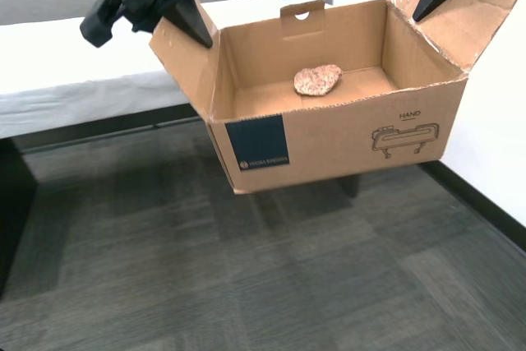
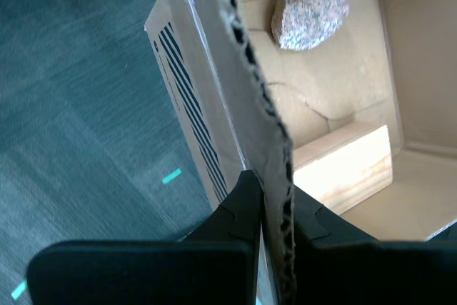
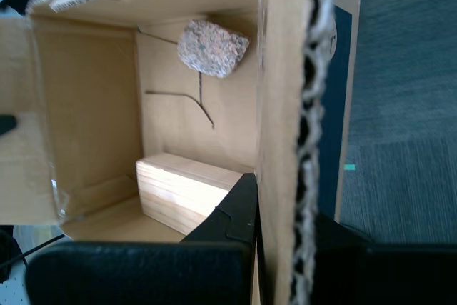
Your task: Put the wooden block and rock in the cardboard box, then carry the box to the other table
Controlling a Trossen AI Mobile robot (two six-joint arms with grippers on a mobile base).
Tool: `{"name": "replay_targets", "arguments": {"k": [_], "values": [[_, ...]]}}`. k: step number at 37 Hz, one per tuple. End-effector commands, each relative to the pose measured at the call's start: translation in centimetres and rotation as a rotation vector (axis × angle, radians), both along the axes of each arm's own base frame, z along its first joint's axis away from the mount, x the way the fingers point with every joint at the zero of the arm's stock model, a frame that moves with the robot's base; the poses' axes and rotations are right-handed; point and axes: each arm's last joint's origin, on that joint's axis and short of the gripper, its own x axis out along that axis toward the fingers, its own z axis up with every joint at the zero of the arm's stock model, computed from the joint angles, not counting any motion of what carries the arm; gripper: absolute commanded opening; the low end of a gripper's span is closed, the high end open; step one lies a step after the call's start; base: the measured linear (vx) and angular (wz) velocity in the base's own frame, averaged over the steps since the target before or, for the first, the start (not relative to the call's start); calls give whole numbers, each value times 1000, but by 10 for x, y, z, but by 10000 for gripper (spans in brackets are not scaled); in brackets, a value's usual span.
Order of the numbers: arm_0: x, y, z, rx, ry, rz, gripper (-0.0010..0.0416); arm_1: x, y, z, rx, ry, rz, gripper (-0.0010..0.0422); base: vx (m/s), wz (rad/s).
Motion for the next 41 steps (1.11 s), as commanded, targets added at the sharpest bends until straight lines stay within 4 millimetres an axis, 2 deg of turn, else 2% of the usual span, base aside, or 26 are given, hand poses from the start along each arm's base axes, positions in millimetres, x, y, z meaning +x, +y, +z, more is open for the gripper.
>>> {"name": "replay_targets", "arguments": {"k": [1,7,28,41], "values": [[0,0,1,11,-2,-1,-1,-4,2,-11,3,37,-15,0,122,444],[0,2,1,14,5,-5,-1,-10,7,-24,27,70,-14,-1,122,413],[-2,6,1,35,57,-57,-1,-7,11,-16,-74,70,-114,-1,115,361],[-11,23,-2,-39,100,-139,-1,-8,11,-15,-127,79,-178,0,124,317]]}}
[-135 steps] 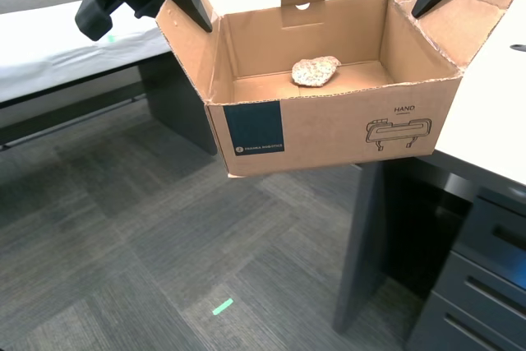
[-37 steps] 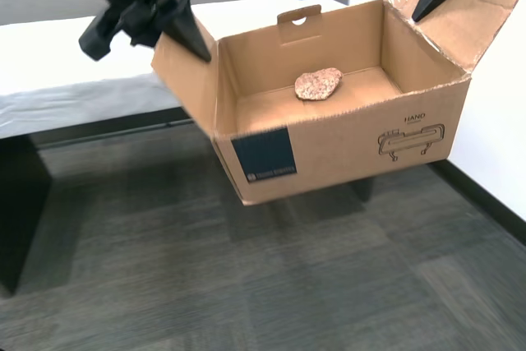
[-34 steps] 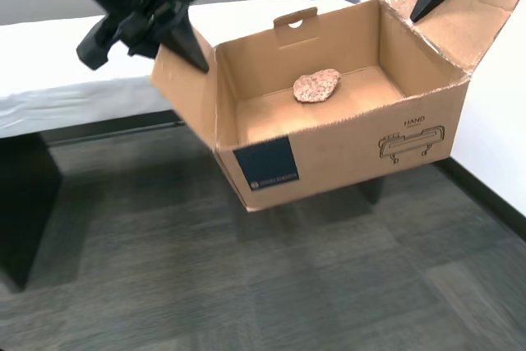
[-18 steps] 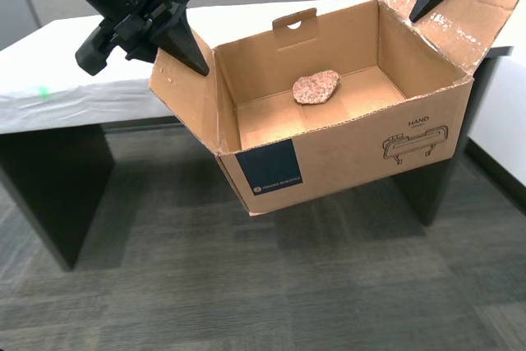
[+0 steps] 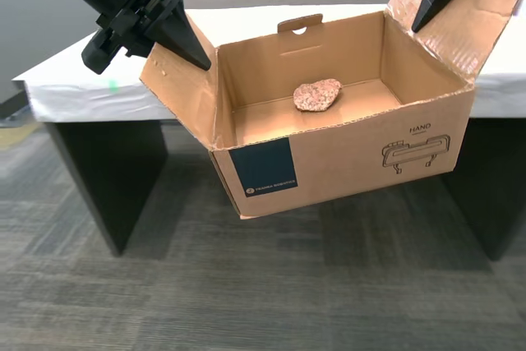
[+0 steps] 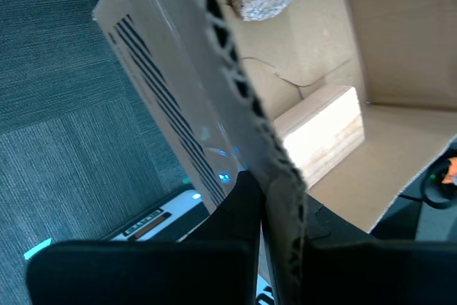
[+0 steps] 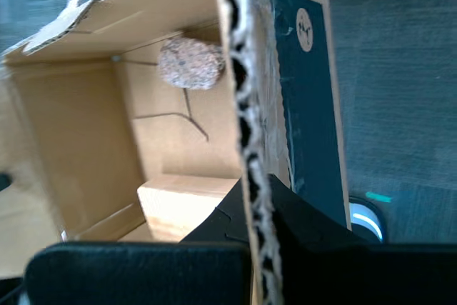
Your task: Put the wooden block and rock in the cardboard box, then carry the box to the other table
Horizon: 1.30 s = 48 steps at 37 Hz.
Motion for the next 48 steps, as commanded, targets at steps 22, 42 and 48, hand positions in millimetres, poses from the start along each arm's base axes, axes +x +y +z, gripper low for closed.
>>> {"name": "replay_targets", "arguments": {"k": [22,42,48], "values": [[-6,10,-1,-64,14,-51,-1,-8,4,24,-106,-33,29,-1,169,145],[-7,10,-1,-65,18,-55,-1,-6,4,23,-77,-74,49,-1,195,-45],[-7,10,-1,-81,11,-67,-1,-5,3,24,-86,-91,45,-1,187,-171]]}}
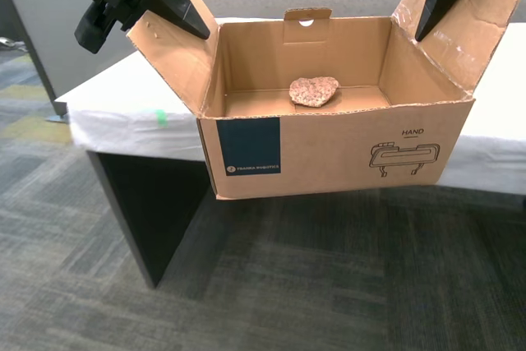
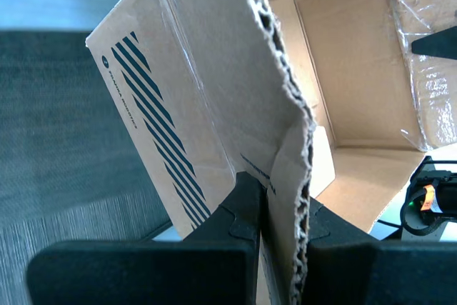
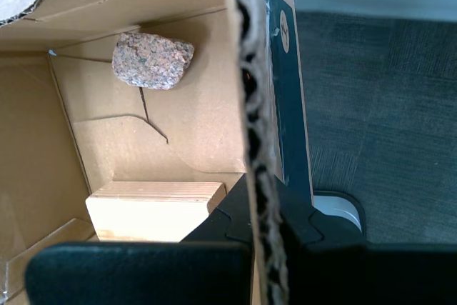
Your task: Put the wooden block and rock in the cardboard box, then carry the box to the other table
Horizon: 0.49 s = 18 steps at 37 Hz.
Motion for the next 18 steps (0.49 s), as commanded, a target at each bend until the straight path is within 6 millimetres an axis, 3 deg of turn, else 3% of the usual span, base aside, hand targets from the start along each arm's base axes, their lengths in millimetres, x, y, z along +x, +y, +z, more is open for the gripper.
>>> {"name": "replay_targets", "arguments": {"k": [1,18], "values": [[1,0,1,-7,-12,-18,-1,1,-1,2,-24,-19,-16,-1,181,-229],[2,0,1,-29,-53,31,-1,5,-2,4,-34,-7,110,-1,172,-312]]}}
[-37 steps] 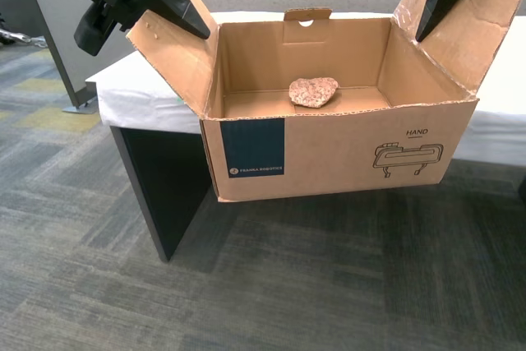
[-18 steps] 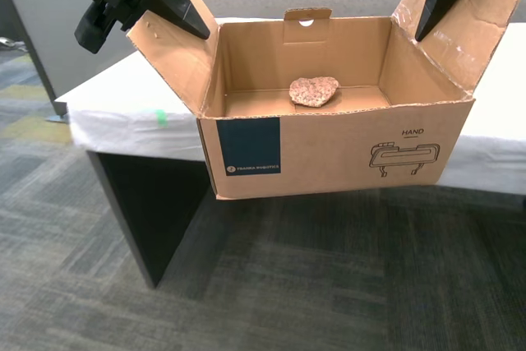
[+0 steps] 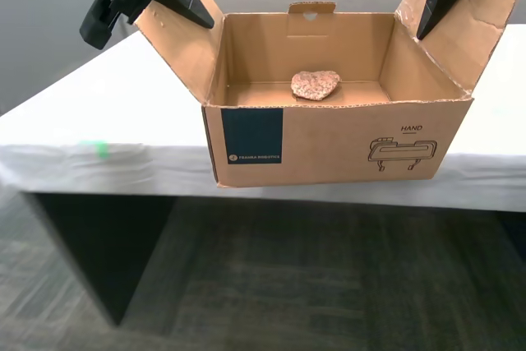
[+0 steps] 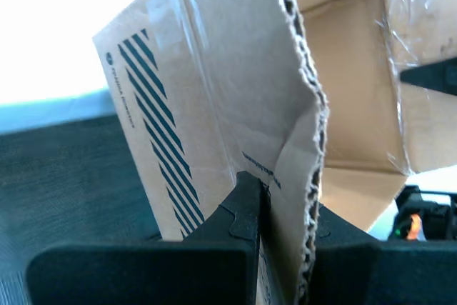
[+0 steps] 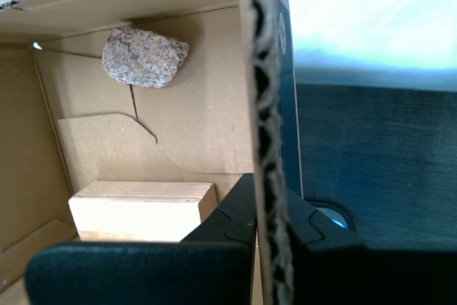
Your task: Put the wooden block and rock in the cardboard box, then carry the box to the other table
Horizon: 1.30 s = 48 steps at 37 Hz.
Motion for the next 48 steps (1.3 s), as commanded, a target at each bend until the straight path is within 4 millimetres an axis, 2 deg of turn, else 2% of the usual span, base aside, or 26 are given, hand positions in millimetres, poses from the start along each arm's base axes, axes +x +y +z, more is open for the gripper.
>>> {"name": "replay_targets", "arguments": {"k": [1,14,29,40,48], "values": [[1,1,1,1,-18,29,-1,1,0,1,14,-13,47,-1,164,-345],[-1,0,0,-41,-52,177,-1,1,0,0,-3,56,121,-1,160,-168],[-1,0,0,-74,-92,283,-1,2,1,0,1,84,195,-1,164,-39],[-1,0,1,-68,-87,266,-1,-1,3,-4,40,103,207,-1,180,48],[0,1,1,-16,-41,113,-1,-2,1,-3,59,39,105,-1,180,150]]}}
